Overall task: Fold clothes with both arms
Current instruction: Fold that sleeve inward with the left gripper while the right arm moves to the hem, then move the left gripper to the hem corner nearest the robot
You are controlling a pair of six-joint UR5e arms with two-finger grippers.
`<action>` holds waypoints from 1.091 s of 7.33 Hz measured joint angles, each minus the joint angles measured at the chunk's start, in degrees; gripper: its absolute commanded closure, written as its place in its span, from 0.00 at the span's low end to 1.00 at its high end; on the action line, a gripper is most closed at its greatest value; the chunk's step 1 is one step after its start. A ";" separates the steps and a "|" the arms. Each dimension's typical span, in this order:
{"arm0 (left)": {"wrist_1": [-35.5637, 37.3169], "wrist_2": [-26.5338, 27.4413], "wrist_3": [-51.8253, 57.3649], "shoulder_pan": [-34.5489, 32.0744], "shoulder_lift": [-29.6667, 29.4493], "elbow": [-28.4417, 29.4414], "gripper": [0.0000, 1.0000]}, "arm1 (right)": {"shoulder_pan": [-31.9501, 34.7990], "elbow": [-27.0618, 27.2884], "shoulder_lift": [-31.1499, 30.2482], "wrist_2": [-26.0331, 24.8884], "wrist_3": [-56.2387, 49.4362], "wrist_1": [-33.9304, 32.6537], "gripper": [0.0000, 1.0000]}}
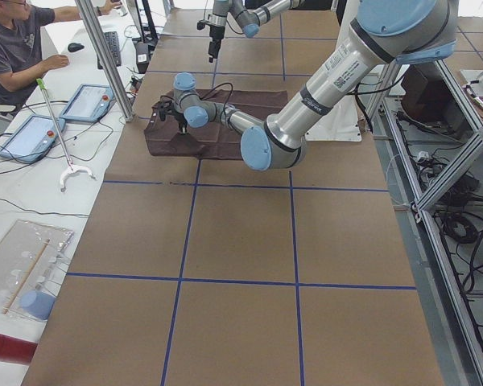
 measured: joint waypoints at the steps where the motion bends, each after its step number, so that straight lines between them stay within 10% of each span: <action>1: -0.79 -0.16 -0.30 0.07 1.17 -2.54 0.31 | -1.78 0.44 0.11 -2.10 0.74 -0.30 0.00; 4: -1.17 -0.66 -2.84 3.44 15.68 -24.32 0.27 | -15.76 7.76 -0.98 -18.00 14.12 -6.29 0.00; 8: -0.21 -1.16 -7.59 4.94 22.37 -34.25 0.20 | -33.42 22.09 -9.55 -27.17 35.26 -13.48 0.01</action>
